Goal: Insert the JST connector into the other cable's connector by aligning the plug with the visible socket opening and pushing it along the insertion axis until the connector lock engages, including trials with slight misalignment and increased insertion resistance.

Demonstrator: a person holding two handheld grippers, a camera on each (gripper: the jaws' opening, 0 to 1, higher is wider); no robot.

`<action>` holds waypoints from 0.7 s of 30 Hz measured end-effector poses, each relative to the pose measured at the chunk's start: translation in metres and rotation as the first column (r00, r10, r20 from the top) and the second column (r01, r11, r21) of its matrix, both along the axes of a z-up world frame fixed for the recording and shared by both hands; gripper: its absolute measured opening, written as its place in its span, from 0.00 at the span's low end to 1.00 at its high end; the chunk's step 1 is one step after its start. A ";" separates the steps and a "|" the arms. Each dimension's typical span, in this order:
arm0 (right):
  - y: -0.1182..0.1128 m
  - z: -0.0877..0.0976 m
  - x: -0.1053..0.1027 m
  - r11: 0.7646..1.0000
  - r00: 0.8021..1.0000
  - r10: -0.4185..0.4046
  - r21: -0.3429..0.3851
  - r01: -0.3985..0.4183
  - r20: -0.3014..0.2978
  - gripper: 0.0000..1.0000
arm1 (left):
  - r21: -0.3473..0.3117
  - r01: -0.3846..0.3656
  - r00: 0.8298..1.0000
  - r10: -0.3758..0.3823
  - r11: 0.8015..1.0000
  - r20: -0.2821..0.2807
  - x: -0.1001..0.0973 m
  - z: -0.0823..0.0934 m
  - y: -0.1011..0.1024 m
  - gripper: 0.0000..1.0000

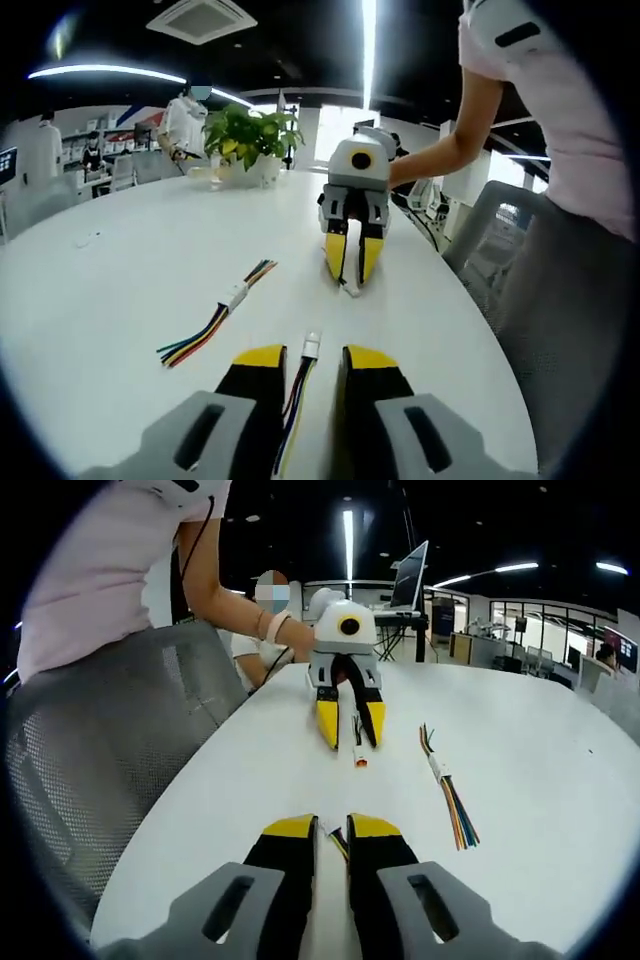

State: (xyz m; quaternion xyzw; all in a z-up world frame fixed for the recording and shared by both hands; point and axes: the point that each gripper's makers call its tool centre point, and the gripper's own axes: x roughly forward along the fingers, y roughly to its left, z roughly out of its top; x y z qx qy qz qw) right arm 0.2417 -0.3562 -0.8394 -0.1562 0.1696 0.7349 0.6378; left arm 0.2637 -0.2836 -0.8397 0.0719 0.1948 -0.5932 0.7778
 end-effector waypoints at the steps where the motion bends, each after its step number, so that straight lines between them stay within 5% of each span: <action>1: -0.001 -0.001 0.000 1.000 1.000 0.003 -0.005 -0.003 0.004 0.09 | 0.003 0.001 1.000 -0.001 1.000 -0.004 0.000 -0.001 0.000 0.17; 21: -0.001 -0.008 0.003 1.000 1.000 0.002 0.002 -0.002 0.031 0.06 | -0.018 0.009 1.000 -0.009 1.000 -0.006 -0.001 -0.002 -0.006 0.12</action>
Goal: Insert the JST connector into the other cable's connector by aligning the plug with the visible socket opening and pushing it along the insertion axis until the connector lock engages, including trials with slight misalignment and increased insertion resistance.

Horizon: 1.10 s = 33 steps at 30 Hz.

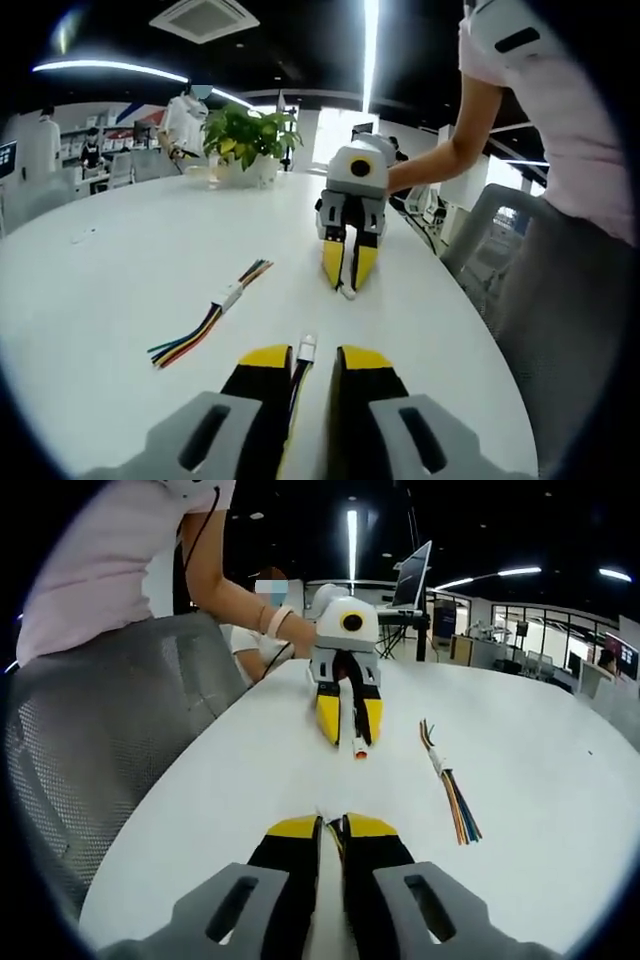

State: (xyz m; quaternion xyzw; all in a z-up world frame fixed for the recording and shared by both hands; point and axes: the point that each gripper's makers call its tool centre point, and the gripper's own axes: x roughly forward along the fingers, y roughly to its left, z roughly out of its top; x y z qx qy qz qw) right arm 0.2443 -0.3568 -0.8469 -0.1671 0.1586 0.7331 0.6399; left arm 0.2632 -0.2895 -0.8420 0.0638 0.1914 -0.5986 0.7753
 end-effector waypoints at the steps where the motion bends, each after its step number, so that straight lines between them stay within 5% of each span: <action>1: 0.000 0.000 0.000 1.000 1.000 0.000 0.000 0.000 0.001 0.05 | -0.001 0.000 1.000 0.000 1.000 0.000 0.000 0.000 0.000 0.12; 16: 0.005 0.000 0.010 0.994 0.992 -0.109 0.025 0.110 -0.062 0.04 | -0.024 0.011 1.000 -0.010 1.000 0.023 -0.002 0.001 -0.004 0.01; 33: 0.018 0.005 0.017 0.984 0.977 -0.159 0.056 0.169 -0.142 0.03 | -0.019 0.048 0.997 -0.047 0.999 0.055 -0.004 0.004 -0.010 0.00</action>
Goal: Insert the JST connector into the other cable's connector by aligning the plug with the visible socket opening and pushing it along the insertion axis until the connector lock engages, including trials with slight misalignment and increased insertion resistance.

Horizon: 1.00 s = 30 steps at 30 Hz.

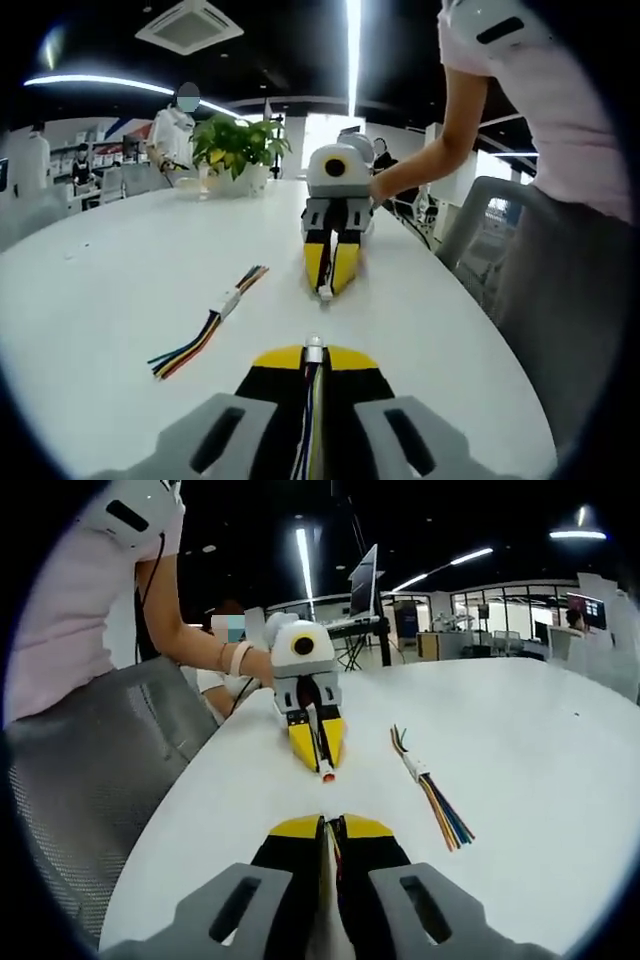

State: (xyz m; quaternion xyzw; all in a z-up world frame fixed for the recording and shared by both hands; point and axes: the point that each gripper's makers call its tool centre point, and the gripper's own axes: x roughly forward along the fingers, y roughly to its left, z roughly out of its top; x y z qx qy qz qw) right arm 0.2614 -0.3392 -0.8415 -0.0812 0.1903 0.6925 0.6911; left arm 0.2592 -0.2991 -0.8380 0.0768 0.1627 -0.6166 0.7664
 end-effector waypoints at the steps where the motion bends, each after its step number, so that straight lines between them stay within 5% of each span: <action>1: 0.001 -0.001 0.001 1.000 1.000 -0.002 -0.002 0.002 0.002 0.03 | 0.002 0.004 1.000 -0.004 1.000 0.002 0.000 0.000 0.000 0.00; 12: 0.006 0.001 0.015 0.998 0.998 -0.063 0.000 0.063 0.017 0.03 | -0.020 0.004 0.999 -0.003 1.000 0.041 0.011 0.016 -0.006 0.00; 16: 0.009 0.006 0.020 0.996 0.996 -0.085 0.012 0.084 0.029 0.03 | 0.026 0.009 0.997 -0.011 1.000 0.078 0.016 0.013 -0.004 0.00; 30: 0.020 0.014 0.019 0.995 0.994 -0.098 0.029 0.096 0.044 0.03 | 0.021 0.016 0.998 -0.017 1.000 0.065 0.018 0.009 -0.002 0.00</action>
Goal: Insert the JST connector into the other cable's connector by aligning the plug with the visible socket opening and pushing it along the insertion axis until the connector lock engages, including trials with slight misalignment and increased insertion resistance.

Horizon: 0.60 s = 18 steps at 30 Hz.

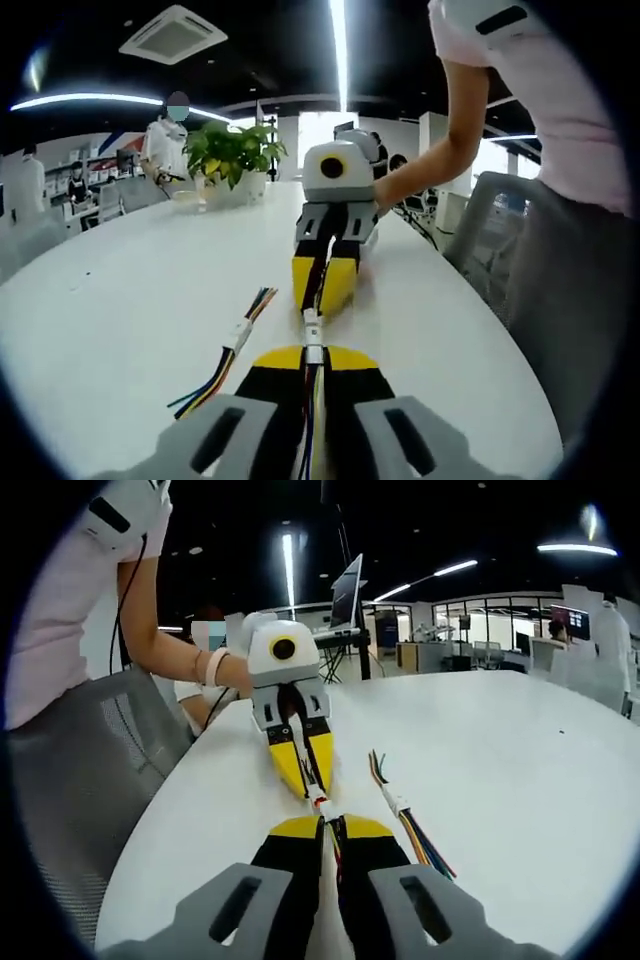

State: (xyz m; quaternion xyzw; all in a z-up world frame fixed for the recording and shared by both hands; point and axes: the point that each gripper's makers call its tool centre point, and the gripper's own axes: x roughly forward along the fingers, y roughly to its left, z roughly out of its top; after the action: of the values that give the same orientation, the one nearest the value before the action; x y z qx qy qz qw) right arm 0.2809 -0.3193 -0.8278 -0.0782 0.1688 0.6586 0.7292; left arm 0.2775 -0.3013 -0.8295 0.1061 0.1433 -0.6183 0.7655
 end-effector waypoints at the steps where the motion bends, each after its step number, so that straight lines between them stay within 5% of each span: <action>1: 0.001 0.000 0.000 1.000 1.000 0.003 -0.002 -0.003 0.001 0.03 | -0.004 -0.002 1.000 0.002 1.000 -0.004 0.001 0.000 0.000 0.00; 18: 0.000 -0.004 -0.003 0.999 1.000 0.007 -0.032 -0.007 0.004 0.03 | -0.003 0.001 1.000 -0.001 1.000 -0.025 0.000 0.000 -0.010 0.01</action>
State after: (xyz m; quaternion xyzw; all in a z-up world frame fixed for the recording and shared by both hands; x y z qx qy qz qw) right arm 0.2784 -0.3191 -0.8319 -0.0917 0.1777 0.6584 0.7257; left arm 0.2771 -0.3118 -0.8295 0.0974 0.1521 -0.6203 0.7633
